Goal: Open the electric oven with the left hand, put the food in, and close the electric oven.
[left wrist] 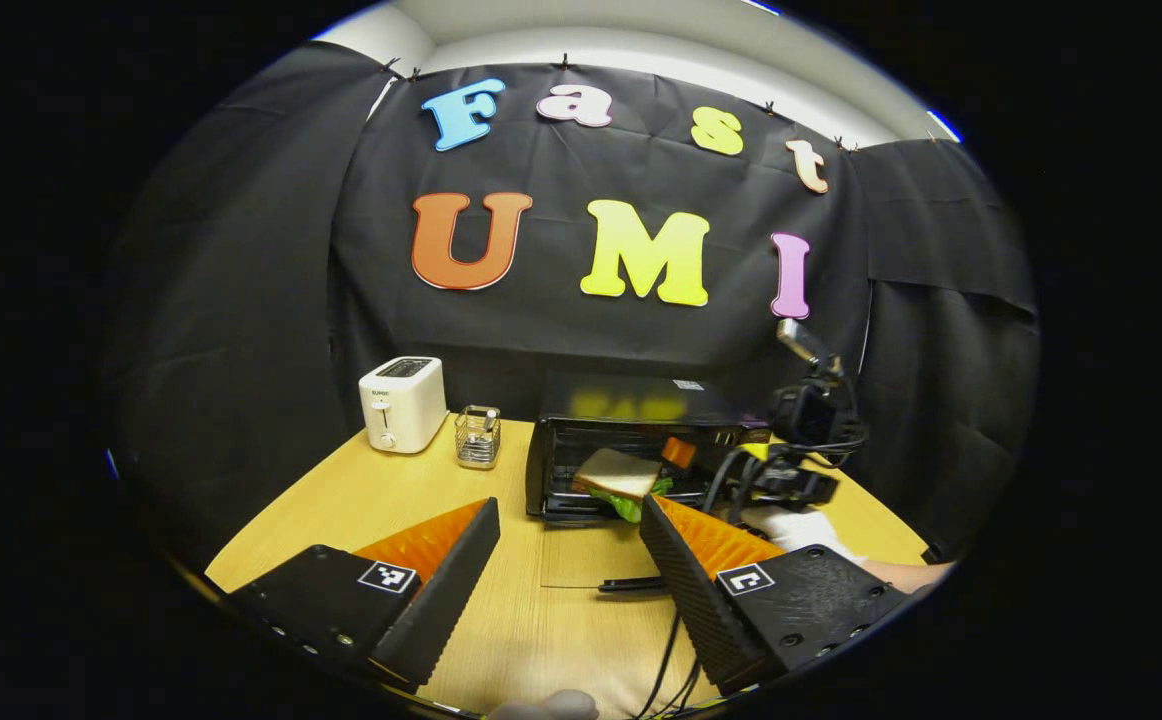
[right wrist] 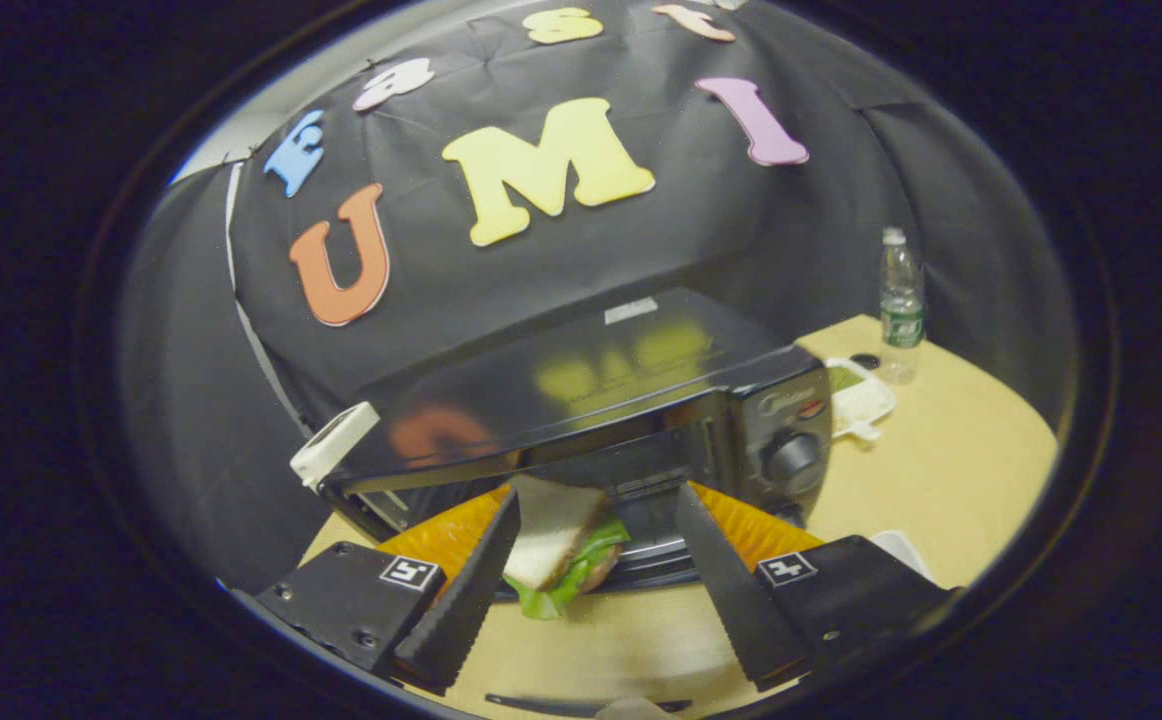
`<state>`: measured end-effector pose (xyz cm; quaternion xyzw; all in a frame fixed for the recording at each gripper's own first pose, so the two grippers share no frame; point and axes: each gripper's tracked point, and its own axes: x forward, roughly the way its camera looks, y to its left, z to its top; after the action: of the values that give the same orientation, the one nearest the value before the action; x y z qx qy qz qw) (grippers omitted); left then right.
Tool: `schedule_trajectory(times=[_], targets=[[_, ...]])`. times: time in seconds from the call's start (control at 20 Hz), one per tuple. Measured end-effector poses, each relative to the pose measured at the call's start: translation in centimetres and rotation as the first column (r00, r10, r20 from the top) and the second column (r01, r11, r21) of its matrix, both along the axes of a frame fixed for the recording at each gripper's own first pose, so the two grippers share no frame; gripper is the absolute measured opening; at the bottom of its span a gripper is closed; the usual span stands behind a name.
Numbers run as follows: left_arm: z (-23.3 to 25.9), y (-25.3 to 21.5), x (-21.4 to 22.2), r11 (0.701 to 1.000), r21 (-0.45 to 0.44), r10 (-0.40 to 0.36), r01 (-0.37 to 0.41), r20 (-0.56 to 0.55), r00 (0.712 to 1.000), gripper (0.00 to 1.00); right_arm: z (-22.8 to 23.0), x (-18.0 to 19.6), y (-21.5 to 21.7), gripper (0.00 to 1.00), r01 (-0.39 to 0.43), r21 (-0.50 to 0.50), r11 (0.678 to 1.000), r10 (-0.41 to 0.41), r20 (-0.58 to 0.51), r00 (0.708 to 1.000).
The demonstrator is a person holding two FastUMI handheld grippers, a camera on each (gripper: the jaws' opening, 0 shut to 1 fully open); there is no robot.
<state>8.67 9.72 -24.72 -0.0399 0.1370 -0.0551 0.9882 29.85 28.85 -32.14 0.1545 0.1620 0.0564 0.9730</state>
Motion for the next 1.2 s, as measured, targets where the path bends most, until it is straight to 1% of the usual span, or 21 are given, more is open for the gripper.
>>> schedule_trajectory(times=[0.2,0.45,0.5,0.55,0.7,0.8,0.95,1.05,1.1,1.15,1.2], targets=[[-0.9,-0.2,0.0,0.999,0.032,-0.005,0.005,-0.006,1.0,0.93,3.7,-4.9,-4.3,0.89,0.015,-0.093,0.996,-0.011,0.046,0.999],[-3.7,-1.4,-0.2,0.997,0.075,-0.007,0.01,-0.043,0.999,0.93,9.8,-11.2,-10.0,0.89,0.054,-0.243,0.969,-0.018,0.148,0.989],[-4.5,-1.9,-0.3,0.997,0.083,-0.007,0.011,-0.058,0.998,0.93,10.9,-12.2,-10.8,1.0,0.057,-0.261,0.964,-0.014,0.165,0.986],[-5.1,-2.3,-0.5,0.996,0.084,-0.007,0.013,-0.068,0.998,0.93,12.0,-13.4,-11.6,0.9,0.061,-0.266,0.962,-0.012,0.18,0.984],[-7.0,-3.8,-0.8,0.994,0.104,-0.008,0.018,-0.095,0.995,0.93,14.2,-16.6,-13.6,0.9,0.059,-0.268,0.962,-0.003,0.206,0.979],[-8.6,-5.5,-1.0,0.995,0.098,-0.015,0.026,-0.116,0.993,0.93,15.1,-18.3,-15.3,0.9,0.059,-0.278,0.959,0.001,0.213,0.977],[-10.8,-8.1,-0.9,0.995,0.09,-0.035,0.049,-0.144,0.989,0.94,15.5,-20.2,-17.8,0.91,0.061,-0.302,0.951,0.006,0.214,0.977],[-12.4,-9.3,-0.6,0.992,0.108,-0.04,0.058,-0.16,0.986,0.94,15.4,-21.2,-19.3,0.9,0.058,-0.316,0.947,0.007,0.203,0.979],[-13.0,-9.9,-0.3,0.993,0.101,-0.045,0.063,-0.171,0.984,0.94,15.3,-21.6,-19.8,1.0,0.052,-0.31,0.949,0.009,0.193,0.981],[-13.7,-10.2,0.0,0.994,0.096,-0.041,0.058,-0.173,0.984,0.94,15.2,-21.9,-20.2,1.0,0.047,-0.296,0.954,0.009,0.185,0.983],[-14.2,-10.6,-0.1,0.994,0.091,-0.039,0.056,-0.182,0.983,0.94,15.0,-22.1,-21.0,0.91,0.046,-0.289,0.956,0.005,0.174,0.985]])
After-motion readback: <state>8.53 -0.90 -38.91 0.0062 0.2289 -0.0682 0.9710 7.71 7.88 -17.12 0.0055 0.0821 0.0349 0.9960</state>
